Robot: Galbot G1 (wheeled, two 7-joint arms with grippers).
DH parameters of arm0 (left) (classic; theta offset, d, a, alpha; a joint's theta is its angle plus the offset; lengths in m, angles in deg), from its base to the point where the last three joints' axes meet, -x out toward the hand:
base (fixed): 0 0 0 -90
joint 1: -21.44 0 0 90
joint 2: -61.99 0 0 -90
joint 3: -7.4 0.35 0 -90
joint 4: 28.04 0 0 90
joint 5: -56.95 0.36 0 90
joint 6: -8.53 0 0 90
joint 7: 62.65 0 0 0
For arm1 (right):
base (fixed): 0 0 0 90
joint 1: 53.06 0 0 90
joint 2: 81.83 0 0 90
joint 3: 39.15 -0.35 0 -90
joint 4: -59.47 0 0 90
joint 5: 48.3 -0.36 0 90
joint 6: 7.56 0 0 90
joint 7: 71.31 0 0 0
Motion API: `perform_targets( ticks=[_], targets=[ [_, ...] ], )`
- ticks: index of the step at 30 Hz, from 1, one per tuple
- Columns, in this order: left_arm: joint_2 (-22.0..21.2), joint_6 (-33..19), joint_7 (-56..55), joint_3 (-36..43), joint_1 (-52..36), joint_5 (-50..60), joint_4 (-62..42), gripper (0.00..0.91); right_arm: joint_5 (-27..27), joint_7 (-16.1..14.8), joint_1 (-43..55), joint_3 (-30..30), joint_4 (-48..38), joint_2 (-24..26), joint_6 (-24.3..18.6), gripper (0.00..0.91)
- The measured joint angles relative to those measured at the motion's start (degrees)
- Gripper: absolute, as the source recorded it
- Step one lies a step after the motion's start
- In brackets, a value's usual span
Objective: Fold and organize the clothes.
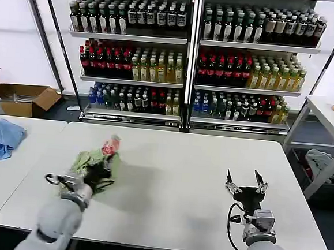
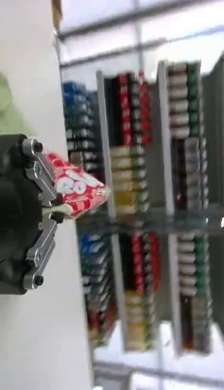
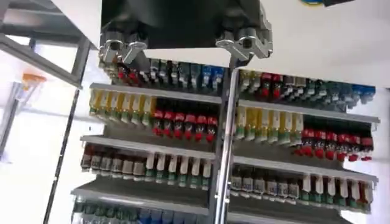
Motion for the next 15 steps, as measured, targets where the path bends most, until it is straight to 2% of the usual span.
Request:
perform_targets(
  ticks=[7,8,9,15],
  targets=[
    [-5.11,0.52,0.08,9.81,-5.23,7.64,-5.45,0.030,-0.07,-0.06,-0.83,-1.02,0.29,-0.14,-0.11,0.907],
    [-5.79,0.65,-0.03,10.86,-5.97,8.13,-6.43,0.574,-0.09,-0.10,-0.83,-1.12,0.29,-0.10,-0.11,0.907],
    [-6.56,0.82,-0.26,11.83,-6.86,8.59,-7.51,0.907,-0.16,-0.13,-0.81,-1.20,0.29,-0.01,-0.11,0.907],
    [-10.62,0.22,-1.97,16.23,-10.70,8.83,-11.86,0.907,-0.57,-0.30,-0.27,-1.24,0.16,0.48,-0.07,0.907]
  ],
)
